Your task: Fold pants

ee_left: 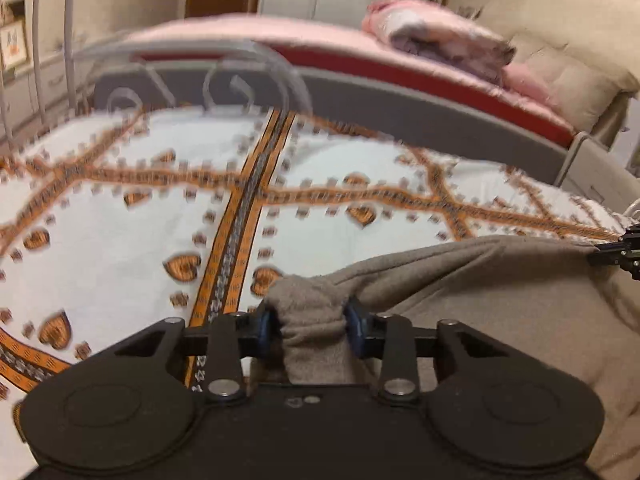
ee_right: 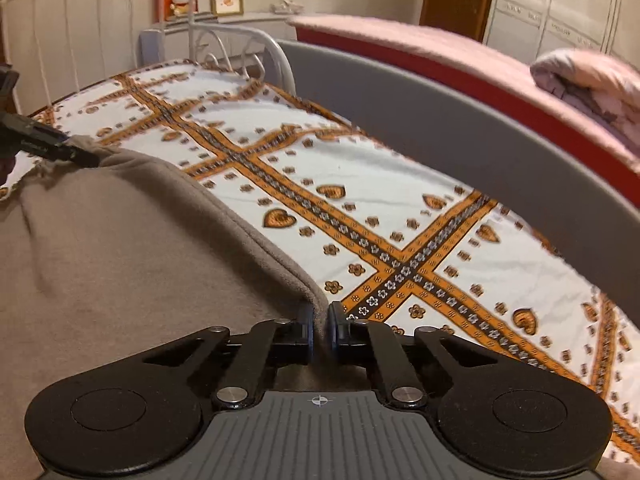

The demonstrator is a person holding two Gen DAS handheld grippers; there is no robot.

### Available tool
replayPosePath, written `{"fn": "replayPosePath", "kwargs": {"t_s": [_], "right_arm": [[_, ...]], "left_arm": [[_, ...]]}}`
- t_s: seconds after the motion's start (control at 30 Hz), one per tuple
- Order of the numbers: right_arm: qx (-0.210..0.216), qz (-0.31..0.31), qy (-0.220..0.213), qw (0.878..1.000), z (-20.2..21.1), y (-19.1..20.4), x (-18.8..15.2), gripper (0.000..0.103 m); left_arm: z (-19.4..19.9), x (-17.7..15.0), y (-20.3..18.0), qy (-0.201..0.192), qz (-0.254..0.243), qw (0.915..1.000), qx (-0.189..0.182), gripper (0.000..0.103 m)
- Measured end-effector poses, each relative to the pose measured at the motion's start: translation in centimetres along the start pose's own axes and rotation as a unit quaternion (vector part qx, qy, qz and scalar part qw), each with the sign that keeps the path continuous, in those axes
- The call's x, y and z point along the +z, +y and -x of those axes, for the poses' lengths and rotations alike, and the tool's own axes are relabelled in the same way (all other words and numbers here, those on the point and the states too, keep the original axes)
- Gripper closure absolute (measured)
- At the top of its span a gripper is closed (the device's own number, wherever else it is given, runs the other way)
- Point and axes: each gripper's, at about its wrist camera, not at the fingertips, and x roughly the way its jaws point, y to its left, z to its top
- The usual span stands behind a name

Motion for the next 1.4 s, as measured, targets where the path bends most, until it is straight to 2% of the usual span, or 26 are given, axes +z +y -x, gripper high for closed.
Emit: {"fn": "replayPosePath", "kwargs": {"t_s": [0.1,0.27,0.33,0.4,0.5,0.63,0.73,0.87,0.93,1.07,1.17,1.23,1.3,1.4], "right_arm": [[-0.005,0.002,-0.023,1.000,3.0,1.0,0.0,0.096],[-0.022,0.021,-0.064,0.997,9.2,4.0,-1.0,0.097],[-0.034,0.036,-0.080,0.996,11.8,6.0,-1.8,0.097],[-0.050,0.059,-0.097,0.992,14.6,8.3,-3.1,0.097],[-0.067,0.082,-0.114,0.988,18.1,12.0,-5.6,0.097],[-0.076,0.107,-0.122,0.984,21.6,17.5,-9.9,0.097],[-0.072,0.113,-0.117,0.984,23.0,21.2,-14.0,0.097],[-0.075,0.136,-0.073,0.985,21.5,25.2,-18.7,0.096],[-0.086,0.131,-0.077,0.985,21.6,26.3,-20.2,0.096],[-0.101,0.038,-0.102,0.989,23.0,25.4,-20.5,0.095],[-0.109,-0.039,-0.121,0.986,23.5,23.9,-20.3,0.077],[-0.107,-0.105,-0.126,0.981,23.7,23.2,-20.8,0.059],[-0.088,-0.177,-0.131,0.971,23.5,21.8,-21.2,0.058],[-0.058,-0.258,-0.126,0.956,22.8,19.6,-21.9,0.058]], "left_arm": [[2.6,-0.1,0.2,-0.050,-0.004,0.9986,-0.019,0.078],[9.0,-1.5,-0.1,-0.143,-0.003,0.9875,-0.067,0.078],[11.5,-2.8,-0.7,-0.160,-0.004,0.9845,-0.070,0.079],[14.0,-4.4,-0.9,-0.174,0.003,0.9822,-0.070,0.087],[17.2,-7.4,-1.2,-0.186,0.022,0.9793,-0.076,0.087],[20.1,-11.9,-2.3,-0.190,0.066,0.9752,-0.093,0.087],[21.0,-15.2,-2.6,-0.175,0.095,0.9767,-0.080,0.087],[20.2,-17.9,-2.2,-0.091,0.140,0.9858,-0.018,0.079],[20.9,-18.6,-2.1,-0.076,0.154,0.9851,-0.003,0.078],[23.2,-18.1,-2.1,-0.105,0.202,0.9737,-0.011,0.040],[22.7,-16.7,-2.5,-0.095,0.218,0.9705,-0.037,0.042],[21.5,-16.2,-2.6,-0.069,0.230,0.9700,-0.035,0.049],[20.3,-16.3,-2.8,-0.038,0.247,0.9676,-0.033,0.057],[19.9,-16.8,-3.2,-0.030,0.242,0.9693,-0.031,0.057]]}}
